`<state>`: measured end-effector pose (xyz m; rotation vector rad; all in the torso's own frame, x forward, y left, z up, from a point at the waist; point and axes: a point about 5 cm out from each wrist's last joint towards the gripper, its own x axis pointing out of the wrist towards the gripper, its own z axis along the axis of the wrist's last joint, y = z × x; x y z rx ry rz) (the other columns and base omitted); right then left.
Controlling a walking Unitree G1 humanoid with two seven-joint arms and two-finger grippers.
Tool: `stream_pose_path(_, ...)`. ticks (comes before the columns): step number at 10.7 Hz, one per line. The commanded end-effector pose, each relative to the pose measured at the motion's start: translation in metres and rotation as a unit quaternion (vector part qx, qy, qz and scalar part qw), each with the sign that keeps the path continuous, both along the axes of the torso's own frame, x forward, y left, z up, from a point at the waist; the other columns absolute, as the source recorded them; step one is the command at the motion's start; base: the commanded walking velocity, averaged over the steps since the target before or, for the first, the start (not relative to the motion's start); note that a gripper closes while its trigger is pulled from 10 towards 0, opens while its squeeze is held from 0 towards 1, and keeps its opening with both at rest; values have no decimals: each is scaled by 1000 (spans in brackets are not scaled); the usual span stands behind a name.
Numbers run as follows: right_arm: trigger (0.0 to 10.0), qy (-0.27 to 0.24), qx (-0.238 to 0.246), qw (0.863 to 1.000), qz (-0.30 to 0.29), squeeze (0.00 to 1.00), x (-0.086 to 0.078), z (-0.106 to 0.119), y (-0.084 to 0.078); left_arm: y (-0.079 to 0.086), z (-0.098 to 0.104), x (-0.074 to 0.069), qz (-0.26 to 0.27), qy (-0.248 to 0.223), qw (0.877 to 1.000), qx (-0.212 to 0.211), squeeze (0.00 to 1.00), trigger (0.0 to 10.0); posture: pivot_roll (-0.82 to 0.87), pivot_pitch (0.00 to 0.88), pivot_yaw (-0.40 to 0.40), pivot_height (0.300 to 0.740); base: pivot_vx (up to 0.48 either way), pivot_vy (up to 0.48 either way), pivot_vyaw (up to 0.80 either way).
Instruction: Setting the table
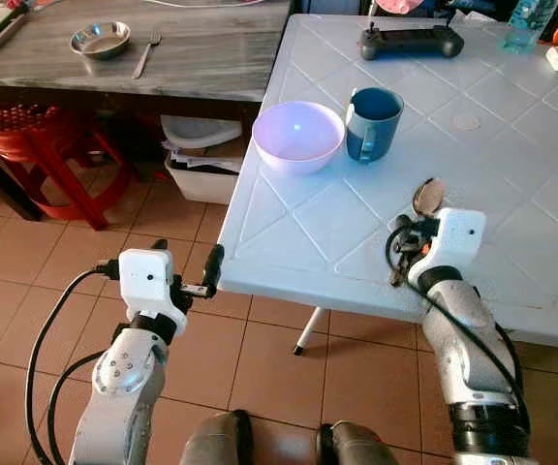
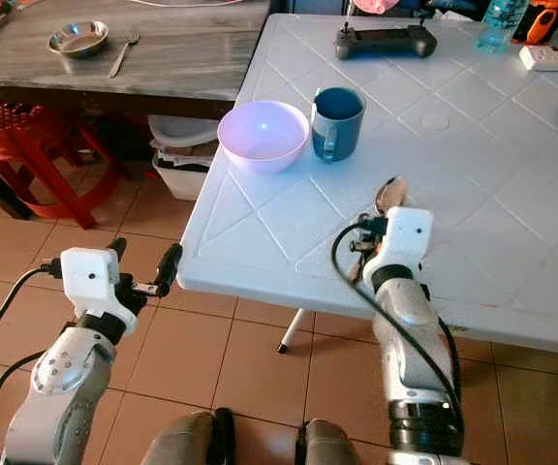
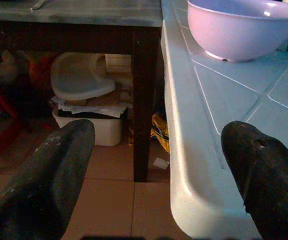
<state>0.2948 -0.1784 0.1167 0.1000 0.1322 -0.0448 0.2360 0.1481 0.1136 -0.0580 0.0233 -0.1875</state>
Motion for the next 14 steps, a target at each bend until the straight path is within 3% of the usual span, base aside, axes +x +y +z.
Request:
stream_pose_path(1,10000,106,25,994,13,0,-9,-35,6,3,2,-1,2,1,1000,6,0,10000,55,163,89,740,0,0,0)
stream_pose_path(3,10000,139,98,985,24,0,-12,-36,13,3,2,-2,-1,2,1000,5,0,10000,54,169,94,740,0,0,0)
stream_pose_path(6,10000,113,177,978,11,0,-13,-23,19,0,2,-2,-8,2,1000,1,0,10000,49,178,98,740,0,0,0)
stream_pose_path(7,10000,104,173,979,13,1000,-13,-18,19,0,2,-2,-9,2,1000,1,0,10000,47,181,98,740,0,0,0)
stream_pose_path(8,10000,97,173,980,17,1000,-13,-14,21,0,2,-2,-9,3,1000,1,0,10000,46,183,98,740,0,0,0)
stream_pose_path(9,10000,70,172,983,12,133,-11,-1,21,1,2,-1,-8,3,1000,1,0,10000,45,185,96,740,0,0,0)
stream_pose_path(10,10000,65,174,983,6,0,-11,4,21,1,2,-1,-7,3,1000,0,0,10000,43,185,96,740,0,0,0)
stream_pose_path(14,10000,31,139,990,-8,0,-13,25,20,-2,1,-1,-13,5,1000,-3,0,10000,32,190,95,740,0,0,0)
